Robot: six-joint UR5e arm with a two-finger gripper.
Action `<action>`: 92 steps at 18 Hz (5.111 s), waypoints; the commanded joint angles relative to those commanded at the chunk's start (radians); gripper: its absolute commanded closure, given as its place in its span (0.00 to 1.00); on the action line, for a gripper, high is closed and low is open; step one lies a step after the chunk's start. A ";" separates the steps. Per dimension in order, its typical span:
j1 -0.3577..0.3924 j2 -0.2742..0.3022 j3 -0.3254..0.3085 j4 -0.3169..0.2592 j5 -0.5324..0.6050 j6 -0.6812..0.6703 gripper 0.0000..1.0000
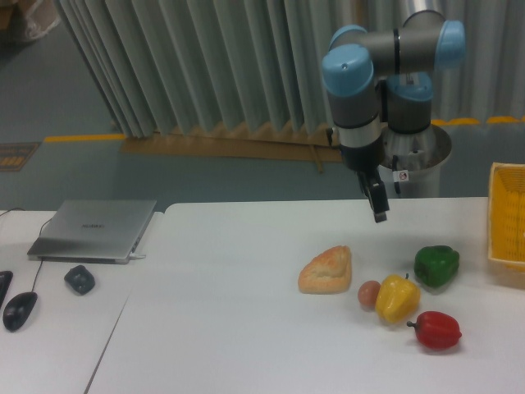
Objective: Place the yellow pepper in a basket
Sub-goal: 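Lower the open gripper down onto the yellow bell pepper, then close the gripper on the yellow pepper and lift it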
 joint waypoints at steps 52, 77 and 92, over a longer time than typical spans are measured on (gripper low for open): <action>-0.015 -0.308 0.055 0.140 0.065 -0.548 0.00; -0.027 -0.333 0.031 0.143 0.064 -0.548 0.23; -0.015 -0.264 0.038 0.130 -0.004 -0.516 0.38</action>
